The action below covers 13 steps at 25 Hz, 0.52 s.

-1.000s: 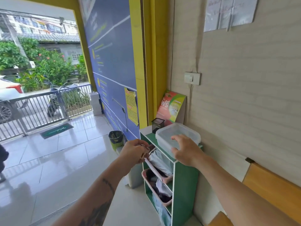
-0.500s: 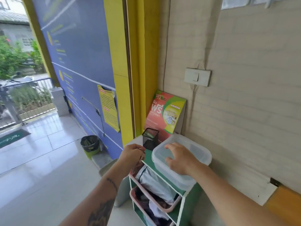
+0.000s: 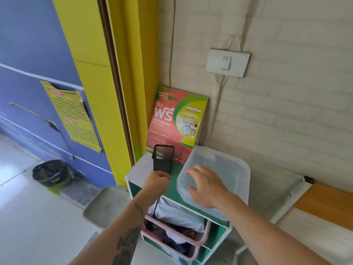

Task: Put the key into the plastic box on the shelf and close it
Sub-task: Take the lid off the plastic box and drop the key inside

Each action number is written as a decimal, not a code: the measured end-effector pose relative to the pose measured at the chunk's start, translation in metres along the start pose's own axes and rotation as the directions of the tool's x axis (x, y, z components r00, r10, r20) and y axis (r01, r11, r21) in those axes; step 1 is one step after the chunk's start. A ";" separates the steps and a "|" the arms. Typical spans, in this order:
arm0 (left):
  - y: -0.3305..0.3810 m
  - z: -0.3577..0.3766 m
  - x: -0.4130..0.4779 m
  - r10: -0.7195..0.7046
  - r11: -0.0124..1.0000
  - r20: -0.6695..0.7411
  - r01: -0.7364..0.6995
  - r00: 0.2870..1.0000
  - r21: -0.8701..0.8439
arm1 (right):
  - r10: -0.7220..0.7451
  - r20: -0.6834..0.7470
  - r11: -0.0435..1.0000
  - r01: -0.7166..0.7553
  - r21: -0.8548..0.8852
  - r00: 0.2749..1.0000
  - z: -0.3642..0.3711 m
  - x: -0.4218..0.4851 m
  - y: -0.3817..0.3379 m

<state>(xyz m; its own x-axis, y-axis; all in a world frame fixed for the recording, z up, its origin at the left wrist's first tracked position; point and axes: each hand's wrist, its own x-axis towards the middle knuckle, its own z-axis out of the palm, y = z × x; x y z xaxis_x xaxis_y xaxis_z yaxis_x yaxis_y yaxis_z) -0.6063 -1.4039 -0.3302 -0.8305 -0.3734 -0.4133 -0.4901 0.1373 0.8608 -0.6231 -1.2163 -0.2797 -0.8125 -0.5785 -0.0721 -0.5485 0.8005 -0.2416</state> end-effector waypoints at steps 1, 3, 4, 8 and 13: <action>-0.004 0.003 0.006 0.003 1.000 0.013 -0.004 1.000 0.022 | 0.002 -0.018 1.000 -0.002 -0.008 1.000 0.001 0.000 -0.001; -0.011 0.008 0.016 0.011 0.997 0.024 -0.013 1.000 0.075 | 0.002 -0.046 1.000 -0.002 -0.004 0.999 0.002 0.001 -0.002; -0.014 0.010 0.018 0.020 0.994 0.033 -0.024 0.999 0.107 | 0.002 -0.055 1.000 -0.002 0.003 0.998 0.002 0.000 -0.002; -0.018 0.012 0.027 0.076 0.982 0.075 -0.088 0.994 0.165 | -0.015 -0.069 0.999 0.013 -0.037 0.997 0.007 -0.003 -0.002; -0.022 0.008 0.031 0.149 0.972 0.105 -0.166 0.983 0.167 | -0.007 -0.106 0.998 0.001 -0.063 0.994 0.008 -0.004 -0.001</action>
<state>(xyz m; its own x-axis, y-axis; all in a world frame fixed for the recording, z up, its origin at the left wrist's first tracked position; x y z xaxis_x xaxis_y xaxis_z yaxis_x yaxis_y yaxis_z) -0.6229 -1.4113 -0.3645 -0.9176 -0.2503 -0.3089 -0.3831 0.3490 0.8553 -0.6178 -1.2163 -0.2865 -0.8248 -0.5646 0.0323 -0.5604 0.8084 -0.1800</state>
